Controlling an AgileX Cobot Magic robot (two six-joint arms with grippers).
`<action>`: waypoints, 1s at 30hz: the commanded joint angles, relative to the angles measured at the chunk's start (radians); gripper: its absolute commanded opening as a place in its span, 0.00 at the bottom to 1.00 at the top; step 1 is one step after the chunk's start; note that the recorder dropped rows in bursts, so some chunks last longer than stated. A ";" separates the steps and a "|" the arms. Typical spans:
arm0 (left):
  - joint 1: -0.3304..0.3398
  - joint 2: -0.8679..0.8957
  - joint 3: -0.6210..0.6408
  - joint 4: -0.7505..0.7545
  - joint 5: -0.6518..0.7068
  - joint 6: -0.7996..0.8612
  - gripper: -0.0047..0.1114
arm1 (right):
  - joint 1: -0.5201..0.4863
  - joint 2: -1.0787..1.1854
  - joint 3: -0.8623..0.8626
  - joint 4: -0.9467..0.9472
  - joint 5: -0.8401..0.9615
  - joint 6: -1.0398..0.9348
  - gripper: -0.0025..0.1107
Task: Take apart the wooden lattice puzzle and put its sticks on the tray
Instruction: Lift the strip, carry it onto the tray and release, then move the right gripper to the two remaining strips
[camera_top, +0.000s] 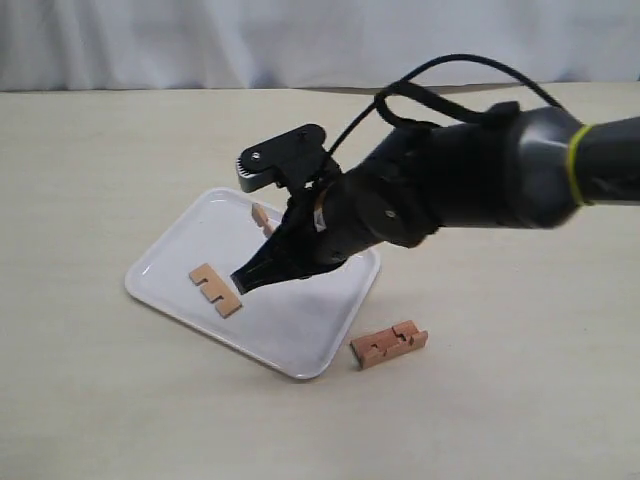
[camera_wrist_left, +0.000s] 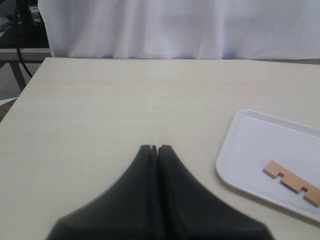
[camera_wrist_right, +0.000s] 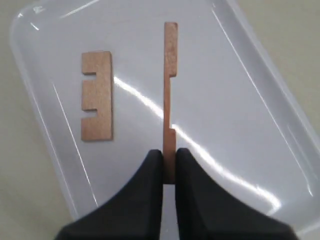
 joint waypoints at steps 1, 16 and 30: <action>-0.008 -0.001 0.002 -0.001 -0.003 -0.003 0.04 | -0.002 0.157 -0.225 0.257 0.158 -0.327 0.06; -0.008 -0.001 0.002 -0.001 -0.010 -0.003 0.04 | -0.052 0.221 -0.418 0.298 0.302 -0.315 0.49; -0.008 -0.001 0.002 -0.001 -0.007 -0.003 0.04 | -0.067 -0.093 -0.193 -0.036 0.405 -0.217 0.50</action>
